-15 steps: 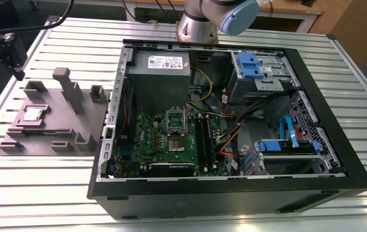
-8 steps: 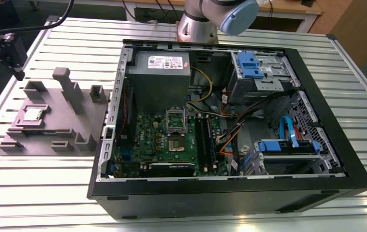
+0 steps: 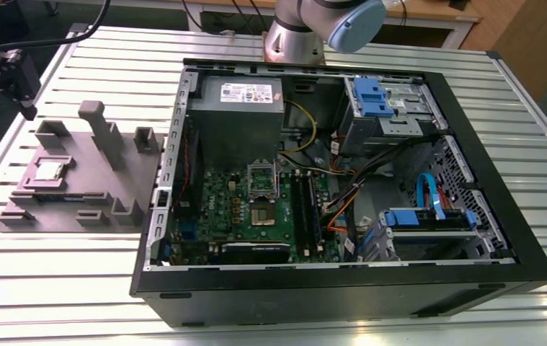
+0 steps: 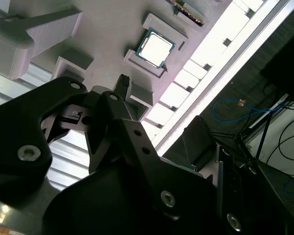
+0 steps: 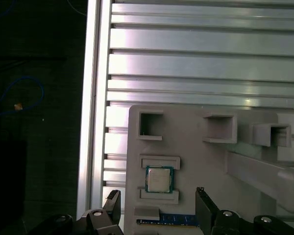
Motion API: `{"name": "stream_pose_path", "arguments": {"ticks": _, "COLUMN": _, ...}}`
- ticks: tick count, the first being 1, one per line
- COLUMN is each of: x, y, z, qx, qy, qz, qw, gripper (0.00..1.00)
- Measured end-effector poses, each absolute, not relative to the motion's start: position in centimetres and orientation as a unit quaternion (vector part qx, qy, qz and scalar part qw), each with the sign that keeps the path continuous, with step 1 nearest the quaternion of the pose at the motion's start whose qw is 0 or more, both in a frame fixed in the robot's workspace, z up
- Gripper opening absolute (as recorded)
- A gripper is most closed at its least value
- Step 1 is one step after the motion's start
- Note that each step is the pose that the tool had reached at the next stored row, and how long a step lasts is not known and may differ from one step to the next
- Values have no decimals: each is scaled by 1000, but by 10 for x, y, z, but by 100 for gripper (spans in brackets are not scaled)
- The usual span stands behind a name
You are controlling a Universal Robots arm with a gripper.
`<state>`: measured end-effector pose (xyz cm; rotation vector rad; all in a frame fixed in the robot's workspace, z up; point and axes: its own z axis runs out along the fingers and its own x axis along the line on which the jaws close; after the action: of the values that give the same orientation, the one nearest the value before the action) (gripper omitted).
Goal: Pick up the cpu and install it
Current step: 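Pick up the cpu and move it towards the insertion slot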
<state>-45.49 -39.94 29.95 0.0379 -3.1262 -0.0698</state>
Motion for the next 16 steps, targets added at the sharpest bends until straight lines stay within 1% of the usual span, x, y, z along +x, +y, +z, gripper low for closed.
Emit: {"name": "stream_pose_path", "arguments": {"ticks": 16, "x": -455, "y": -399, "z": 298, "qx": 28, "qy": -999, "qz": -22, "qw": 8, "gripper": 71}}
